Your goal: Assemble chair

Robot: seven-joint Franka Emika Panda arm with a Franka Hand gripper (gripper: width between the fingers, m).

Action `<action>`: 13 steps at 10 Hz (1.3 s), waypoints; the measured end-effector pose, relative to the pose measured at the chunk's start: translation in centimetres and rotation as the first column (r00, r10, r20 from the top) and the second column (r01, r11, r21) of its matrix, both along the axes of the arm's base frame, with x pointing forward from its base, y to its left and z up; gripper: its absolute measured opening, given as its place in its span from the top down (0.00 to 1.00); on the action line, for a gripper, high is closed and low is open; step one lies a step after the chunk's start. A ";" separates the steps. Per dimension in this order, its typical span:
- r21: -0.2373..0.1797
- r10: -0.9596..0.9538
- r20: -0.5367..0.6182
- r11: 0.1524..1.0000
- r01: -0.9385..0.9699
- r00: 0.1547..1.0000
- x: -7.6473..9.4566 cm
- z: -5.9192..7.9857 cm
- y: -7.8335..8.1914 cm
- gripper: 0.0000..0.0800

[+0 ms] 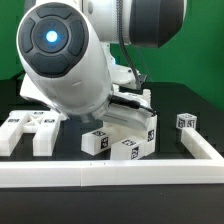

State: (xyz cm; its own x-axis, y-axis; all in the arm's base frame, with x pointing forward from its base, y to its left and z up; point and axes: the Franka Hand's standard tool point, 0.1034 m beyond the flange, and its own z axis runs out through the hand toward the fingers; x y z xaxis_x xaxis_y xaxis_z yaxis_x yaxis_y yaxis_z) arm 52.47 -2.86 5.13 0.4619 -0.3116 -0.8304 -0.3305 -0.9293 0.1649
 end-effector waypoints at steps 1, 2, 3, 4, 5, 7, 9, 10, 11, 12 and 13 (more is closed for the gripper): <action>-0.001 0.000 0.002 1.000 0.000 1.000 0.1 0.0 -0.1 0.29; -0.009 0.011 0.007 1.000 -0.011 1.000 0.2 0.2 -0.5 0.22; -0.012 0.029 0.019 1.000 -0.029 0.999 0.6 0.5 -1.1 0.22; -0.011 0.046 0.045 0.999 -0.045 0.998 1.2 1.2 -2.1 0.19; -0.020 0.060 0.070 0.998 -0.059 0.996 1.6 2.2 -3.3 0.19; -0.024 0.055 0.076 0.998 -0.054 0.996 1.8 2.3 -3.5 0.19; -0.024 0.055 0.076 0.998 -0.053 0.996 1.8 2.3 -3.6 0.19; -0.024 0.054 0.077 0.998 -0.052 0.996 1.8 2.3 -3.6 0.19; -0.014 0.056 0.080 0.998 -0.055 0.995 1.7 2.3 -4.0 0.19; -0.012 0.064 0.102 0.998 -0.063 0.993 2.1 2.4 -4.4 0.19; -0.010 0.057 0.105 0.998 -0.057 0.993 2.2 3.0 -4.8 0.19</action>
Offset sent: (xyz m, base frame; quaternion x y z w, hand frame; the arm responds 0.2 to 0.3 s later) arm 0.0133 -0.0391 0.0265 -0.0271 0.0621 -0.0259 0.9974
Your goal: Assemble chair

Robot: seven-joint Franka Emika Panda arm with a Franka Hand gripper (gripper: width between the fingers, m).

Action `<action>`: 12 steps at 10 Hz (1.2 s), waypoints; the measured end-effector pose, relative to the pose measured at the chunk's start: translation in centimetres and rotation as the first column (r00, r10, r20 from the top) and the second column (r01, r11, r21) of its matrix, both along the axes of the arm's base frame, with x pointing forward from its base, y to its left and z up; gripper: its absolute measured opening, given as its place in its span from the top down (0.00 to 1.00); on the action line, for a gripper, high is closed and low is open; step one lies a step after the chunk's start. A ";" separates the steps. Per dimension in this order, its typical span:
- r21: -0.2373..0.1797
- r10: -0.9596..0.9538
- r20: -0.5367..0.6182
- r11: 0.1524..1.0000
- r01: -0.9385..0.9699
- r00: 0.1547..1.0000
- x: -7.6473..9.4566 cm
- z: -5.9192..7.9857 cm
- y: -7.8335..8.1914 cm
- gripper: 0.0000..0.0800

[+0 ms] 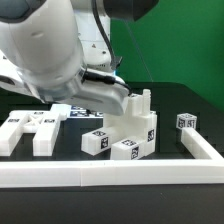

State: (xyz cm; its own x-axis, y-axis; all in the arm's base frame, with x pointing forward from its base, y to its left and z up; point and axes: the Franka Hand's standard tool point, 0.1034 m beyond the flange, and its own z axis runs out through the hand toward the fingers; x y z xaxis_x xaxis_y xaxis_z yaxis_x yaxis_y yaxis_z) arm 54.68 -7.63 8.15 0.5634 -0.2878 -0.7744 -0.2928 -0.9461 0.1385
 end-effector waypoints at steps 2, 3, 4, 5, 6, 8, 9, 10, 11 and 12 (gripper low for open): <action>-0.028 0.007 0.132 1.000 -0.004 0.991 2.1 0.7 -0.3 0.19; -0.045 0.019 0.232 0.999 -0.009 0.973 2.6 0.5 0.0 0.19; -0.057 0.023 0.303 0.998 -0.006 0.953 2.6 0.5 0.2 0.19; -0.070 0.037 0.384 0.998 -0.011 0.923 3.1 0.3 0.3 0.19; -0.070 0.080 0.473 0.996 -0.053 0.877 3.4 -0.2 0.1 0.19; -0.103 0.126 0.618 0.992 -0.079 0.776 3.9 0.4 0.0 0.19; -0.122 0.136 0.663 0.990 -0.073 0.736 4.1 0.4 0.1 0.19; -0.140 0.148 0.698 0.988 -0.069 0.701 4.4 0.2 0.1 0.19; -0.171 0.170 0.754 0.983 -0.059 0.634 5.0 0.2 -0.1 0.19; -0.192 0.189 0.787 0.980 -0.057 0.587 4.8 0.2 -0.2 0.19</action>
Offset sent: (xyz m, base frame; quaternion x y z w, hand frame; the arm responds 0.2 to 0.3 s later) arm 0.0000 0.0000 0.0000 0.0000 0.1938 0.0000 0.9810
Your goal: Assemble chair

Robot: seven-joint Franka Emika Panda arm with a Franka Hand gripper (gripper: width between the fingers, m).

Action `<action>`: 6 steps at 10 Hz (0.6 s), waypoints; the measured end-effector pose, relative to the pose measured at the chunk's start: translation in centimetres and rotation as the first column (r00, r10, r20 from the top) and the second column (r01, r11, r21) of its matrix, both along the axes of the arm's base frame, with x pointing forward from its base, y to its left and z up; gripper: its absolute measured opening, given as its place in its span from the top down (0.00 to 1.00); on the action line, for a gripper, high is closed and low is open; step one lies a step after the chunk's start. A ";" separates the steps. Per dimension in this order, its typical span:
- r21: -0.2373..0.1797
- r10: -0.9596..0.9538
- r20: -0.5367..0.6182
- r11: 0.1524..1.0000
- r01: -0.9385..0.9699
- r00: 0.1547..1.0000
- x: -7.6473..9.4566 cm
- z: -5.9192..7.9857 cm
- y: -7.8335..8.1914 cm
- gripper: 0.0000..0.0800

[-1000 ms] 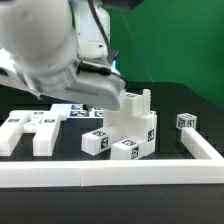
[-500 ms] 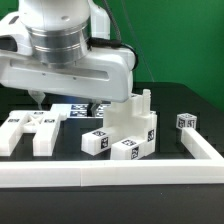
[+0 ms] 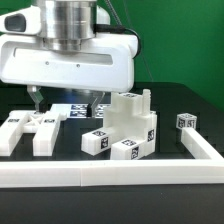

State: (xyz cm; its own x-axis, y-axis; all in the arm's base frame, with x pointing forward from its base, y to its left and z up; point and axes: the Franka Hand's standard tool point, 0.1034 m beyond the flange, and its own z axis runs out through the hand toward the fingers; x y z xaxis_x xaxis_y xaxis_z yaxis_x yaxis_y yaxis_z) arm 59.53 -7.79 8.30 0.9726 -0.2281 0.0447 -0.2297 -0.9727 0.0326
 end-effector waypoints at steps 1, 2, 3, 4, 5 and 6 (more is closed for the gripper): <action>0.005 0.057 -0.015 0.998 -0.057 0.998 -0.6 0.1 -0.6 0.19; 0.002 0.121 -0.009 0.993 -0.121 0.993 -0.8 0.3 -1.8 0.19; -0.002 0.189 -0.011 0.982 -0.189 0.982 -1.3 0.1 -2.9 0.19; 0.004 0.275 -0.030 0.962 -0.275 0.961 -2.0 -0.2 -4.1 0.19; 0.014 0.271 -0.045 0.963 -0.271 0.962 -2.4 -0.4 -4.4 0.19; 0.014 0.271 -0.045 0.962 -0.271 0.961 -2.4 -0.4 -4.4 0.19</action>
Offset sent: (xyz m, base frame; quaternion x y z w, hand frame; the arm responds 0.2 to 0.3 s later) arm -0.0194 -0.0277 -0.0093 0.0533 -0.0222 -0.1902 0.9800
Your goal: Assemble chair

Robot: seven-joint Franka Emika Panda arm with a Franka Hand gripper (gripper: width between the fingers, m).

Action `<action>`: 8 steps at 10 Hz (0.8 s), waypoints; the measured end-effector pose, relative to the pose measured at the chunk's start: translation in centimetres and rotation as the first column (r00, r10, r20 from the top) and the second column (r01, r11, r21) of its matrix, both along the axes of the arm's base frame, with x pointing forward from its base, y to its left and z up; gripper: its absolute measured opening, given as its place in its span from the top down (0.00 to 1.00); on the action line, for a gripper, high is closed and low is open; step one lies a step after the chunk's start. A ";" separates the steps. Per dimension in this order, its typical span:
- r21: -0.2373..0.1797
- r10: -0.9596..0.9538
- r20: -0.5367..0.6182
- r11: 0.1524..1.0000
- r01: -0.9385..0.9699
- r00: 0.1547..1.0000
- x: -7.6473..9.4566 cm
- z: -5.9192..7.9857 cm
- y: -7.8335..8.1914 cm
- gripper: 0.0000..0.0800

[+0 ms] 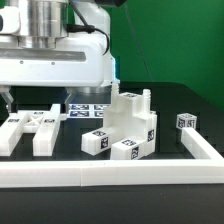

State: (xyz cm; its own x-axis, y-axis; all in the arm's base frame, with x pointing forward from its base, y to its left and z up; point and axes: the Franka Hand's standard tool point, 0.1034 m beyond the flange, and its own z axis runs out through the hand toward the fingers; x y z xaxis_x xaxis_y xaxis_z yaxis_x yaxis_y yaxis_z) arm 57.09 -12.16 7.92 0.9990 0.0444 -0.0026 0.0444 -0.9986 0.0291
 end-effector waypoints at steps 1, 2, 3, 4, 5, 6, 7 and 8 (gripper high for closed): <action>0.000 0.000 -0.001 1.000 0.000 1.000 0.0 0.0 0.0 0.19; 0.000 0.000 -0.001 1.000 0.000 1.000 0.0 -0.1 0.0 0.19; 0.001 0.004 -0.001 1.000 -0.004 1.000 -0.1 -0.1 0.0 0.19; 0.001 0.009 0.001 1.000 -0.009 1.000 -0.8 -0.1 0.0 0.19; -0.002 0.007 0.004 1.000 -0.007 1.000 -1.5 -0.5 0.0 0.19; -0.001 0.002 -0.003 1.000 -0.002 1.000 -2.2 -1.2 0.1 0.19; 0.003 -0.007 -0.009 1.000 0.007 1.000 -2.6 -1.5 0.3 0.19; 0.002 -0.007 -0.007 1.000 0.007 1.000 -2.5 -1.4 0.2 0.19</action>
Offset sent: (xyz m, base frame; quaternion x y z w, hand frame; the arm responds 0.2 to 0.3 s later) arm -0.0315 0.0086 0.0046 0.0364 0.0156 -0.0127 0.9991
